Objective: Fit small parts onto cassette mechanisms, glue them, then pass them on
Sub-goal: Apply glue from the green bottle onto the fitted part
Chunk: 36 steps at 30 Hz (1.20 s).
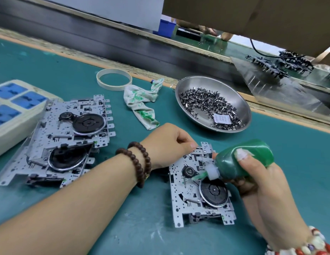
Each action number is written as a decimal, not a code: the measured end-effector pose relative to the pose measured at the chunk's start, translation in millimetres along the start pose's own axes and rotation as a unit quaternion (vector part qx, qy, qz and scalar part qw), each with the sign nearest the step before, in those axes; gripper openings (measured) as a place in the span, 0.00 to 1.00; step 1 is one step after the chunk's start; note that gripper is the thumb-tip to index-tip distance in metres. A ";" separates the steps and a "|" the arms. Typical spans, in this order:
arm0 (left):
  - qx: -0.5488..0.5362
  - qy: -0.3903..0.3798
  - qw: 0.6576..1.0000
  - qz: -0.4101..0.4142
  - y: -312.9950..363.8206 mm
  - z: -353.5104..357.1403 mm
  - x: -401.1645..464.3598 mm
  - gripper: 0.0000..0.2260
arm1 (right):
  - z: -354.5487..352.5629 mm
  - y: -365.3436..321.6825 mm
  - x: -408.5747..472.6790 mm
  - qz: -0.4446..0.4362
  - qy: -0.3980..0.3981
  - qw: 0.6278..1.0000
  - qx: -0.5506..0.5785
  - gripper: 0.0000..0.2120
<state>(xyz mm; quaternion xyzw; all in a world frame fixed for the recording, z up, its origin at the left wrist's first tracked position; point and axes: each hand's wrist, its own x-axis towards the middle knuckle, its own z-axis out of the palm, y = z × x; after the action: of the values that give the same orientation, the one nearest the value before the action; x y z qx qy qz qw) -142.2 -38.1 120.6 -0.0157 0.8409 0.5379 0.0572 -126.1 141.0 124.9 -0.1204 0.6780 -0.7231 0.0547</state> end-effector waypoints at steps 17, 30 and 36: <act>0.003 0.005 1.000 -0.002 0.4 -0.5 0.4 0.06 | -2.9 3.0 2.0 0.009 0.001 1.000 0.028 0.07; 0.003 0.002 1.000 -0.007 1.2 -0.3 -0.4 0.06 | -3.5 1.9 1.5 -0.045 -0.032 0.998 -0.014 0.18; 0.006 -0.001 1.000 -0.012 1.4 -0.9 -0.5 0.07 | -2.2 -0.2 1.0 -0.055 -0.046 0.997 -0.003 0.10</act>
<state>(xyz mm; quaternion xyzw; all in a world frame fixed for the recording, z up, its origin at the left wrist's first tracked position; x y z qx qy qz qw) -141.8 -38.4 122.2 -0.0255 0.8440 0.5319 0.0644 -127.6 142.8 125.1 -0.1907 0.6692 -0.7168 0.0453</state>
